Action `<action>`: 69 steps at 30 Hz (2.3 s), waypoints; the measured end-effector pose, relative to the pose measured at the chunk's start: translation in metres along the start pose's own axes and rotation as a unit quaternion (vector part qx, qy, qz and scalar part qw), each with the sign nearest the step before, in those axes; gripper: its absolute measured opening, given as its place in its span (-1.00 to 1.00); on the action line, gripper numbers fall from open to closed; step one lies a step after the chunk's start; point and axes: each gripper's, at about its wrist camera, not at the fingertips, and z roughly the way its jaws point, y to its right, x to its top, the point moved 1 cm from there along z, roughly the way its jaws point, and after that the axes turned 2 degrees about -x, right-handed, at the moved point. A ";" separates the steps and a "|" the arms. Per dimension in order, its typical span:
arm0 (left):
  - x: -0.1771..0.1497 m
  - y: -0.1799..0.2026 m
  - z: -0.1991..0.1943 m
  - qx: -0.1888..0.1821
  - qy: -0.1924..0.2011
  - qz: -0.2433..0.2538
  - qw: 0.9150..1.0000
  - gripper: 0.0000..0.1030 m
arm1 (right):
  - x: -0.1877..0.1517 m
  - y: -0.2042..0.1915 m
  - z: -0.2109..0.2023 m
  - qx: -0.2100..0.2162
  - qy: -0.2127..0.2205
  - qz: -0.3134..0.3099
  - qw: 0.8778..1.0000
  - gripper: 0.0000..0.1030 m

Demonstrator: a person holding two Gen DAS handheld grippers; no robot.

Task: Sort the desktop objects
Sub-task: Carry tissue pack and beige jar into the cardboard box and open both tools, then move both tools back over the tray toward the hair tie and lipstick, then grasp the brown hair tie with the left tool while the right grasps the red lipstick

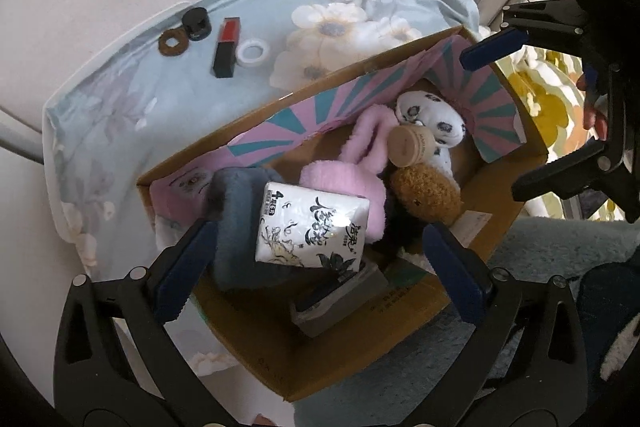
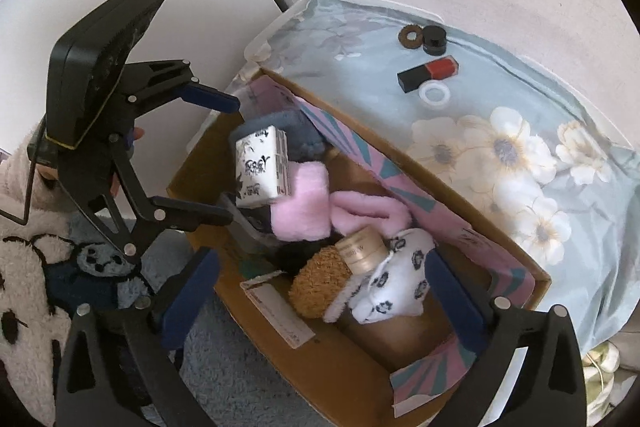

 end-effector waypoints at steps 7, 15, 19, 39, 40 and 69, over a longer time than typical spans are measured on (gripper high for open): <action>0.002 -0.004 -0.012 0.013 0.009 0.008 1.000 0.99 | 0.001 -0.002 -0.007 -0.017 0.007 -0.007 1.000 0.99; 0.010 -0.012 -0.029 0.007 0.022 -0.005 1.000 0.99 | 0.007 0.004 -0.026 -0.044 0.029 -0.006 0.999 0.99; 0.014 -0.016 -0.037 -0.002 0.035 -0.020 0.999 0.99 | 0.014 0.003 -0.040 -0.061 0.050 -0.019 0.997 0.99; 0.106 -0.129 -0.030 0.072 0.085 -0.043 0.993 0.99 | 0.108 0.049 -0.001 -0.134 0.032 -0.034 0.990 0.99; 0.111 -0.132 -0.023 0.073 0.086 -0.039 0.993 0.99 | 0.113 0.054 0.012 -0.132 0.028 -0.044 0.990 0.99; 0.150 -0.197 0.127 0.062 0.098 -0.007 0.993 -0.12 | 0.155 0.099 0.153 -0.123 0.022 -0.123 0.985 0.57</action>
